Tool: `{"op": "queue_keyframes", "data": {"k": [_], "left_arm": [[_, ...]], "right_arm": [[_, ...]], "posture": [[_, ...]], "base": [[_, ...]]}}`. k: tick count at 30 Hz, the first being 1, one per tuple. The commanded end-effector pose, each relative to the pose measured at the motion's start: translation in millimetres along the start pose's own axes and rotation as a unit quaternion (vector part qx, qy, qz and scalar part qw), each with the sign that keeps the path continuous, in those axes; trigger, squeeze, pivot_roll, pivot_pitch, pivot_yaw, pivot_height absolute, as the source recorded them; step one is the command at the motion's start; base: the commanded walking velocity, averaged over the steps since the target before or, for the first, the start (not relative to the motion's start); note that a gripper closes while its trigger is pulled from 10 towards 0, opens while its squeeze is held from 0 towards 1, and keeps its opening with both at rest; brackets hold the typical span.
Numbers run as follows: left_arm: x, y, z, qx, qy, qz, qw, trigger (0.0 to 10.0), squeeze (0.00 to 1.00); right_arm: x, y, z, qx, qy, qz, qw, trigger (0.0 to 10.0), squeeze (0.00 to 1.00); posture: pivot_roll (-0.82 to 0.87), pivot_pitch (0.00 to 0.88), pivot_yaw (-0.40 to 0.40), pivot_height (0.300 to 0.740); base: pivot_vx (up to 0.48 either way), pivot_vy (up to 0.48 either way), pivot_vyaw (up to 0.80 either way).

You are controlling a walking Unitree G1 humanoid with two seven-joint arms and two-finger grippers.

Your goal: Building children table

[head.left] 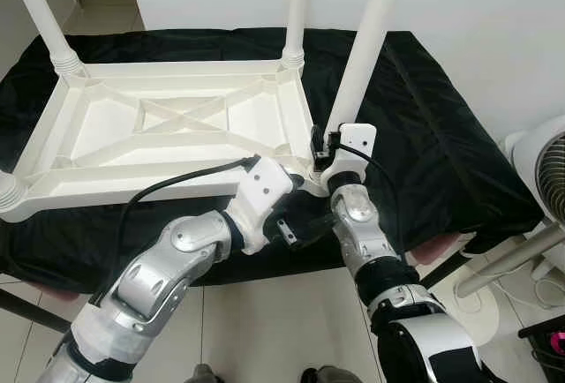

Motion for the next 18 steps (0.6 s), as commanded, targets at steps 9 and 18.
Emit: {"op": "queue_keyframes", "data": {"k": [9, 18], "left_arm": [[-4.8, 4.0, 2.0, -0.007, -0.02, 0.012, 1.0, 10.0, 0.0], [-4.2, 4.3, 2.3, -0.008, -0.018, 0.012, 1.0, 10.0, 0.0]], "right_arm": [[1.2, -28.6, -20.8, 0.032, 0.0, -0.041, 0.999, 10.0, 0.0], [-1.5, -38.4, -30.2, 0.035, 0.021, -0.065, 0.997, 10.0, 0.0]], "posture": [[0.0, 0.034, -0.016, 0.74], [0.0, 0.036, -0.016, 0.74]], "base": [[0.0, 0.0, 0.0], [0.0, 0.0, 0.0]]}}
Point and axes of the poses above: a point about 5 cm out from each wrist's last joint towards the gripper, its own z axis pointing out of the wrist towards the gripper, its own y axis along the axis of the wrist's last joint, x = y × z, the point moved 2 cm from there along z, pointing out of the wrist towards the gripper, and after that the axes turned 1 degree about z, right-handed, at the moved point
